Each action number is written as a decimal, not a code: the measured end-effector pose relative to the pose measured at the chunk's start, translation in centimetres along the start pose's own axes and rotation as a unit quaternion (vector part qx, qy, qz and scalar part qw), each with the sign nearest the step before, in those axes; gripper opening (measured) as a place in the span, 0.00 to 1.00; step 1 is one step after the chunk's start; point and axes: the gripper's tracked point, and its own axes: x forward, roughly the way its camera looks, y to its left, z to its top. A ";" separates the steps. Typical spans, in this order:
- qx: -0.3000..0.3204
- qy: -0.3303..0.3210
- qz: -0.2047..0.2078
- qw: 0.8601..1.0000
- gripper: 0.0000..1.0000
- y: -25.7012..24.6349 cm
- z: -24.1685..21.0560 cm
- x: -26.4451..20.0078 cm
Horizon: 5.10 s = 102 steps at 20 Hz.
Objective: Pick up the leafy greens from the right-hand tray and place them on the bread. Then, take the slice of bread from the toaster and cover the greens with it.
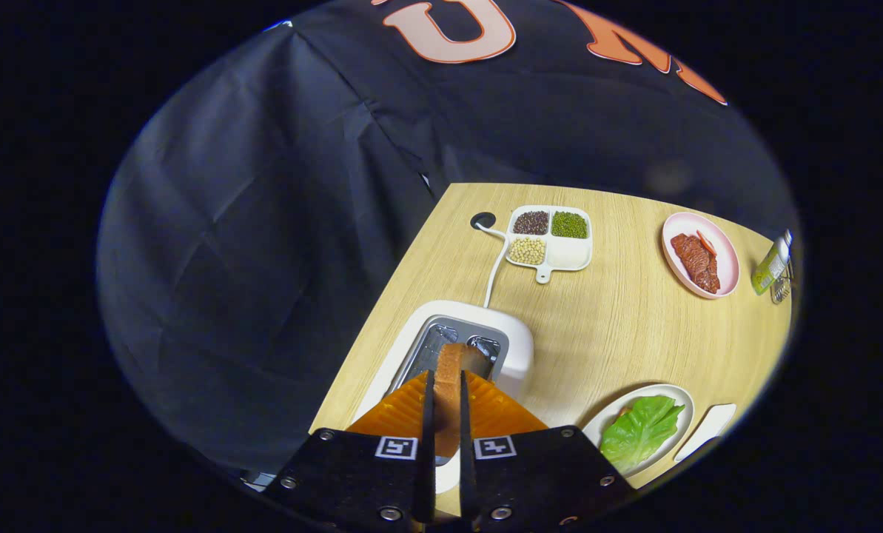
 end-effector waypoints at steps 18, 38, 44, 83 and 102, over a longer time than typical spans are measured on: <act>0.058 -0.103 0.081 0.990 0.13 -3.5 -0.5 -9.8; 0.126 -0.131 0.079 0.980 0.13 -16.5 -6.7 -11.5; 0.138 -0.132 0.082 0.978 0.13 -18.3 -8.2 -10.2; 0.044 -0.249 -0.105 0.962 0.58 -30.5 -10.1 -10.1; -0.071 -0.492 -0.187 0.847 0.83 -28.2 -4.3 -26.0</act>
